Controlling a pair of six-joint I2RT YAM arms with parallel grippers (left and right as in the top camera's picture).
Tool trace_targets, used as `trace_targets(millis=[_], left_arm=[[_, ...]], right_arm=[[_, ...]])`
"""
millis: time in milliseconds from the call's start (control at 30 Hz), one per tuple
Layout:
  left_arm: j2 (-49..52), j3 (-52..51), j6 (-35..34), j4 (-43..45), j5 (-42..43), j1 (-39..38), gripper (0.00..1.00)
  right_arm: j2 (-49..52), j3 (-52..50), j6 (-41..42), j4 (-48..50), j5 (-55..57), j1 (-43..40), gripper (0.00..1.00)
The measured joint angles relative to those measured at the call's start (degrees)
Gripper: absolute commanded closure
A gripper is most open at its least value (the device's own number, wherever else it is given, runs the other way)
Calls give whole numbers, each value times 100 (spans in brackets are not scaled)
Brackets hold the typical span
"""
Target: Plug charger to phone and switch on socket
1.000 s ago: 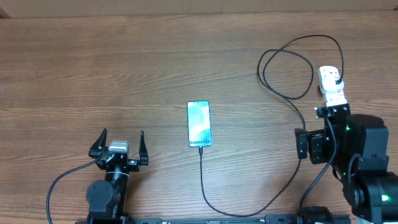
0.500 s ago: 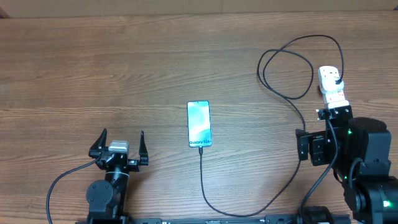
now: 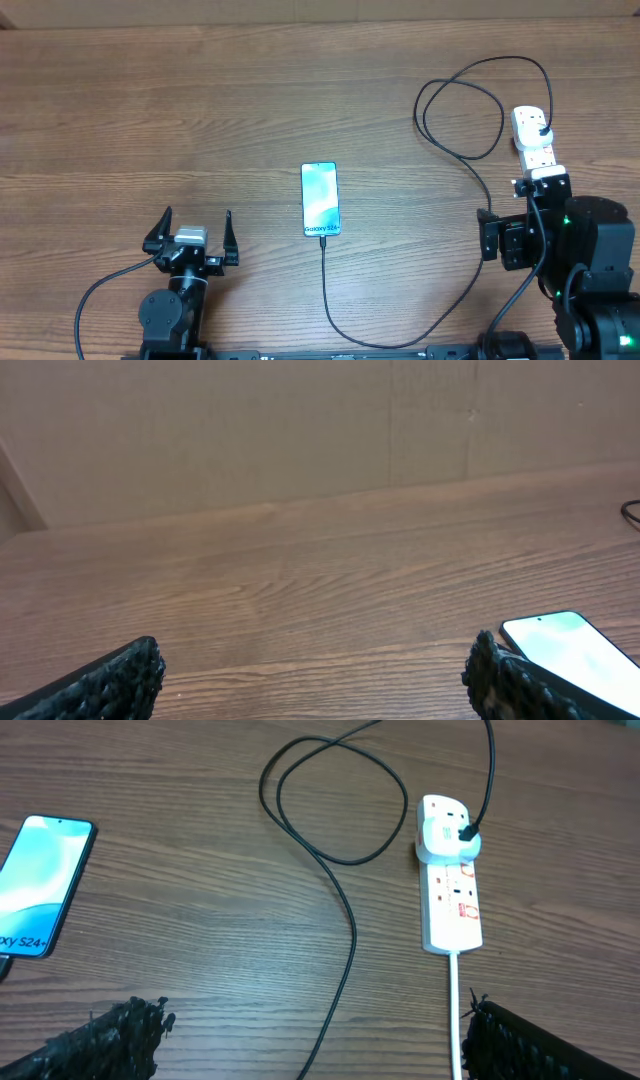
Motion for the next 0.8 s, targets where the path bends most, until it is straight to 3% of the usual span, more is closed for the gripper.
trace_targets(millis=[800], left_arm=[[0, 0, 0, -2, 0, 0, 0]], right_arm=[[-105, 0, 0, 0, 0, 20, 0]])
